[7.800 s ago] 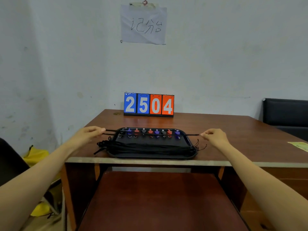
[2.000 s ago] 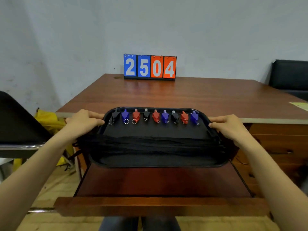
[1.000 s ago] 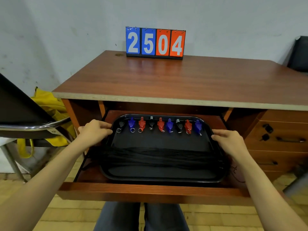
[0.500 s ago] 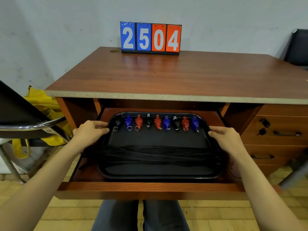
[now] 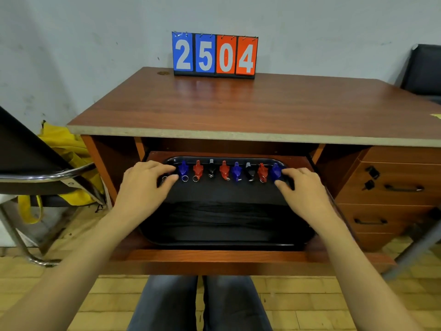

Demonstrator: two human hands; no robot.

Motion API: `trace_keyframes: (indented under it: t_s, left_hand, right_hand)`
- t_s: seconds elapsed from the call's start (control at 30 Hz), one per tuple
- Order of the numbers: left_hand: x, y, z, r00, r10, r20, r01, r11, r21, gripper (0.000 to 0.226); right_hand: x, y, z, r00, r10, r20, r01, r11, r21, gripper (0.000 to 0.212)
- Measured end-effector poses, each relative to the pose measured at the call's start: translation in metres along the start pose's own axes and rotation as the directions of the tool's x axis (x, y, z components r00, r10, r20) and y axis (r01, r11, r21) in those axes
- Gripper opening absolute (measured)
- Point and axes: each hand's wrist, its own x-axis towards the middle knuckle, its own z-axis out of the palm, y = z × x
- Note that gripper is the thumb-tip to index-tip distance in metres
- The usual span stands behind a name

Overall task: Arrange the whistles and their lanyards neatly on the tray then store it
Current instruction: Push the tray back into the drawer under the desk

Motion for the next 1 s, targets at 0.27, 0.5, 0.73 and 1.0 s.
trace_keyframes:
  t_s: [0.27,0.5,0.73,1.0]
  left_hand:
    - [-0.079,0.031,0.033,0.975,0.207,0.078,-0.209,0.978,0.018,0.059]
    - [-0.089,0.033,0.038,0.966,0.254,-0.052,-0.253,0.967,0.031,0.049]
    - [-0.084,0.025,0.048,0.877,0.403,-0.261,-0.409,0.912,0.035,0.030]
    - [-0.040,0.018,0.067,0.865,0.379,-0.329,-0.382,0.922,0.061,0.029]
  right_hand:
    - [-0.087,-0.038,0.041,0.912,-0.399,-0.094,0.406,0.911,0.068,0.051]
    - [-0.105,-0.025,0.072,0.816,-0.497,-0.296,0.477,0.867,-0.141,0.042]
    - [-0.094,-0.019,0.083,0.606,-0.637,-0.477,0.625,0.752,-0.210,0.023]
    - [-0.049,-0.026,0.091,0.652,-0.587,-0.480,0.568,0.797,-0.202,0.024]
